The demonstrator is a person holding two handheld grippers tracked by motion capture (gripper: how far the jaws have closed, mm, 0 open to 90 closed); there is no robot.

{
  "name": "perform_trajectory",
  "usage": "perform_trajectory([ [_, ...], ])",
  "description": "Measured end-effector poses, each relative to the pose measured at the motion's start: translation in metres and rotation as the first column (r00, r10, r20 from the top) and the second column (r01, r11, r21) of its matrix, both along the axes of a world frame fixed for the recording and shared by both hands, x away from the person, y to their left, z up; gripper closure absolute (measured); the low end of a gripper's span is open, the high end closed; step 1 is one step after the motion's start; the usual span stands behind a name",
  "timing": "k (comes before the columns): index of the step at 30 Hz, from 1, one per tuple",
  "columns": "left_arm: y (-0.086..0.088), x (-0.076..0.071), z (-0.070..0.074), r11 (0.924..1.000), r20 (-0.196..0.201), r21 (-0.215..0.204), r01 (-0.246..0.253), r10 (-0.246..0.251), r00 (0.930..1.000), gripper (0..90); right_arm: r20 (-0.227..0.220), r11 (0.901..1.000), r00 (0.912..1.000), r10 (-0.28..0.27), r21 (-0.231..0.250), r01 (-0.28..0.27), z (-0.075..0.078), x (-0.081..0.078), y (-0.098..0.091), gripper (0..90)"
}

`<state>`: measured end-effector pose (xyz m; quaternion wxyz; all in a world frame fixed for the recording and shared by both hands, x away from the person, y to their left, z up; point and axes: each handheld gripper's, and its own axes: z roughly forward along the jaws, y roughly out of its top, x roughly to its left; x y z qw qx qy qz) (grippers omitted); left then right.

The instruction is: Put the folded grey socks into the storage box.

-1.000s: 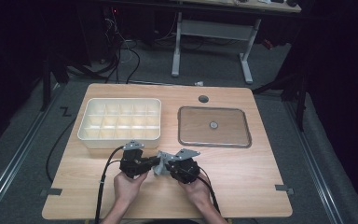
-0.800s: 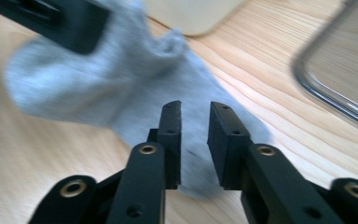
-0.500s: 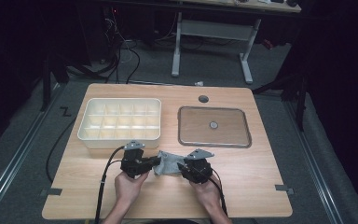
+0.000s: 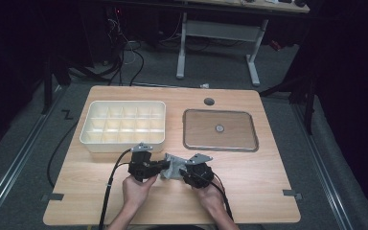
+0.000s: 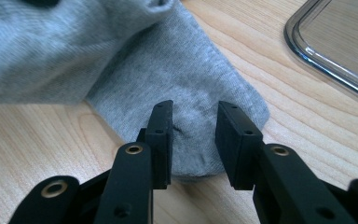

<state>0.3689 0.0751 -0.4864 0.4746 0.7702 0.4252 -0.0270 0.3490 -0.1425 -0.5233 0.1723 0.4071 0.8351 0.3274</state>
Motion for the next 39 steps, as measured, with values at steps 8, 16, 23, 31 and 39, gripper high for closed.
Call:
perform_trajectory([
  [8, -0.013, 0.008, 0.006, 0.9990, 0.012, -0.005, 0.045, -0.045, 0.9989, 84.6, 0.010, 0.9999, 0.9998, 0.014, 0.006, -0.014, -0.001, 0.000, -0.002, 67.6],
  [16, -0.033, 0.018, 0.003, 0.9950, 0.012, 0.003, 0.100, -0.100, 0.9949, 84.4, 0.014, 0.9996, 0.9996, 0.026, 0.009, -0.026, -0.002, 0.001, -0.002, 67.6],
  [23, -0.042, 0.030, -0.014, 0.9929, -0.016, 0.035, 0.114, -0.113, 0.9934, 84.2, 0.018, 0.9994, 0.9992, 0.035, 0.010, -0.035, -0.002, 0.000, -0.003, 67.5],
  [31, -0.043, 0.036, -0.023, 0.9920, -0.031, 0.062, 0.110, -0.108, 0.9936, 84.2, 0.013, 0.9993, 0.9994, 0.031, 0.020, -0.031, 0.001, -0.004, -0.007, 63.2],
  [39, -0.047, 0.036, -0.030, 0.9846, -0.036, 0.134, 0.112, -0.108, 0.9935, 84.4, 0.029, 0.9939, 0.9985, -0.046, 0.101, 0.043, 0.010, -0.017, -0.028, 64.2],
])
